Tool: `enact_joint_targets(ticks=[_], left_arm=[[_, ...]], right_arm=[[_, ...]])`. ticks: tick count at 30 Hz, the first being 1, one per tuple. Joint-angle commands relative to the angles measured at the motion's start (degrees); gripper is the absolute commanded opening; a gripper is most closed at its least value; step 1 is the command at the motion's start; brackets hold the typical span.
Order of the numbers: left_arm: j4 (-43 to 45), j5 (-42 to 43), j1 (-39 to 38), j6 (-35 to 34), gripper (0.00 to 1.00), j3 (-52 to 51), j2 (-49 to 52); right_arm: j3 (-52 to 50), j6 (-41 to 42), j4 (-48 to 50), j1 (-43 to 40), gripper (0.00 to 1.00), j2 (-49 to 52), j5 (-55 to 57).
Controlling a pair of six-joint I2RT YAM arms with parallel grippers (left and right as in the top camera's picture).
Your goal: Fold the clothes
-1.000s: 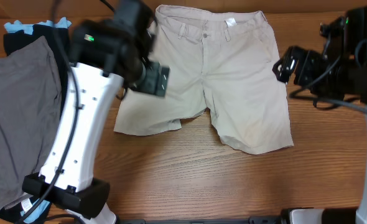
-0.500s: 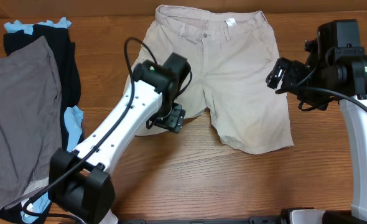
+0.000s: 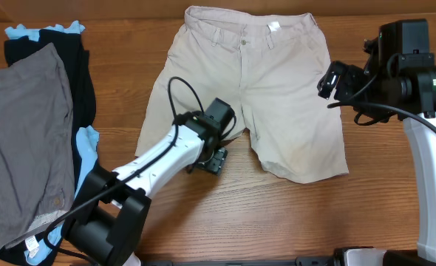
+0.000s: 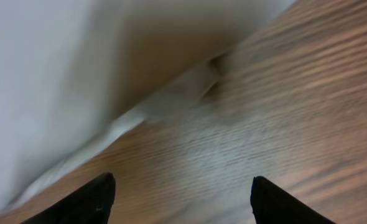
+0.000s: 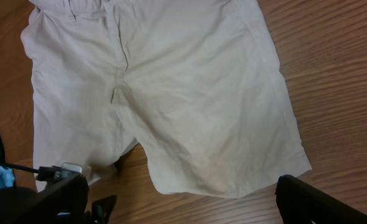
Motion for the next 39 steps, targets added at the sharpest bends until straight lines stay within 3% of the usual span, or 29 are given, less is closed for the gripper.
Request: enact_joint_targets(ticks=[1, 16, 21, 24, 26, 27, 31, 39], left_arm=[[4.85, -2.08, -0.55, 0.20, 0.72, -2.12, -0.76], [13.81, -5.92, -0.52, 0.24, 0.70, -2.36, 8.90], [13.81, -5.99, -0.46, 0.24, 0.40, -2.36, 9.18], [13.88, -7.50, -0.37, 0.17, 0.31, -2.36, 9.18], [13.88, -7.89, -0.37, 0.17, 0.17, -2.34, 9.18], [13.68, -7.91, -0.37, 0.17, 0.04, -2.27, 9.18], [8.72, -7.87, -0.37, -0.04, 0.04, 0.17, 9.18], [-17.44, -3.74, -0.31, 0.37, 0.04, 17.03, 9.16]], right_arm=[[-0.11, -0.13, 0.83, 0.04, 1.00, -0.81, 0.83], [-0.11, -0.11, 3.08, 0.04, 1.00, -0.81, 1.01], [-0.11, -0.13, 3.56, 0.04, 1.00, -0.79, 1.01], [-0.11, -0.13, 3.67, 0.04, 1.00, -0.81, 1.03], [-0.11, -0.15, 3.67, 0.04, 1.00, -0.79, 1.03], [-0.11, -0.15, 3.67, 0.04, 1.00, -0.79, 1.03], [-0.11, -0.13, 3.69, 0.04, 1.00, -0.79, 1.03], [-0.11, -0.13, 3.63, 0.04, 1.00, -0.79, 1.01]])
